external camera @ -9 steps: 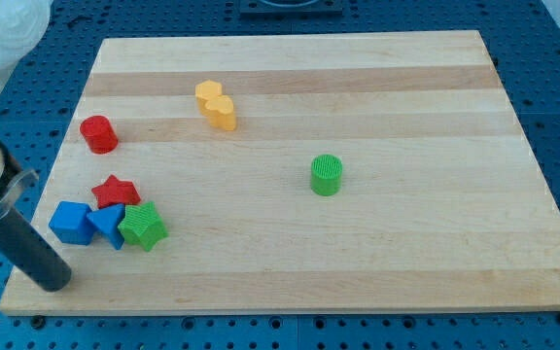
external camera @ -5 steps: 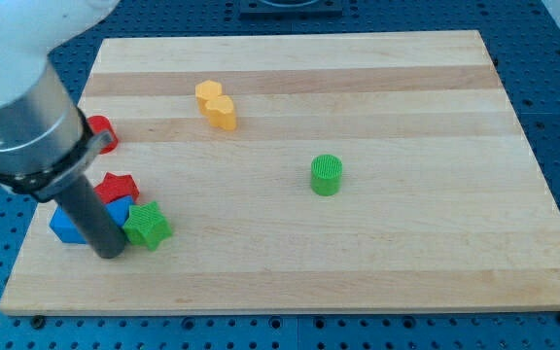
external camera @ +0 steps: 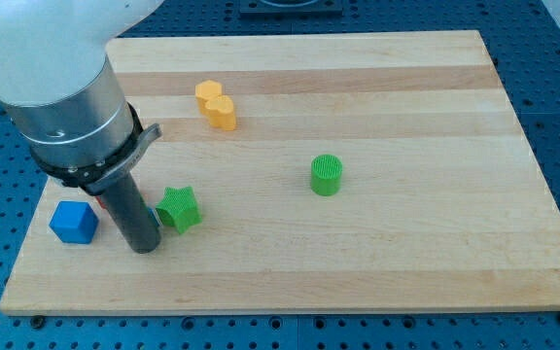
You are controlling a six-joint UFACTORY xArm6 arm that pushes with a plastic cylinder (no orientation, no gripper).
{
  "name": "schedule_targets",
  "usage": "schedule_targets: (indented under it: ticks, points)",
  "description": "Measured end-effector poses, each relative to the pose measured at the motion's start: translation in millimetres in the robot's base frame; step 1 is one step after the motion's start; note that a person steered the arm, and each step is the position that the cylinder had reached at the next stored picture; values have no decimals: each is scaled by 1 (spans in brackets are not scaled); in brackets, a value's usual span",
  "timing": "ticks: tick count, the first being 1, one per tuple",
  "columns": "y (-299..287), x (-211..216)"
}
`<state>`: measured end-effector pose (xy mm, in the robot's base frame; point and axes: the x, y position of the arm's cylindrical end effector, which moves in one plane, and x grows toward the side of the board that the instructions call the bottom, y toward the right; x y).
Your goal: Push the green star to the left side of the green circle
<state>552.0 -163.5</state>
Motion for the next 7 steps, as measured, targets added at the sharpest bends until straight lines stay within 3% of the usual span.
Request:
schedule_targets:
  ticks: [3,6,7]
  points:
    - [10,-34]
    - [93,-81]
    - [91,-81]
